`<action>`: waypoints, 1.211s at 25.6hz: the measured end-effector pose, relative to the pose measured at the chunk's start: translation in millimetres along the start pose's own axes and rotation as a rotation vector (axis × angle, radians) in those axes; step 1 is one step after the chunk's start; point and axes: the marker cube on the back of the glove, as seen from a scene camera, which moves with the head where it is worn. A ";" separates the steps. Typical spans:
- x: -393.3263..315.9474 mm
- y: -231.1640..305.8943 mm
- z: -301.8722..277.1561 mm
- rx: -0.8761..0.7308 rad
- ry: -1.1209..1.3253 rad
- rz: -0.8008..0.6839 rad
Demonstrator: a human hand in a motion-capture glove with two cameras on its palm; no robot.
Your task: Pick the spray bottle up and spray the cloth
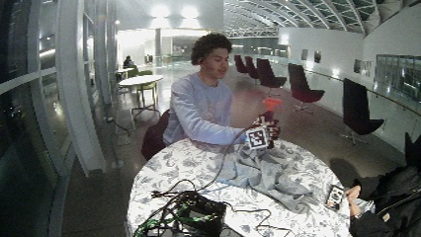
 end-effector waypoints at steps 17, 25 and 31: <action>-36.2 24.4 -19.7 0.056 -0.021 0.013; -70.3 150.1 -122.1 -0.057 0.391 0.076; -66.0 254.2 -183.2 0.064 0.648 0.196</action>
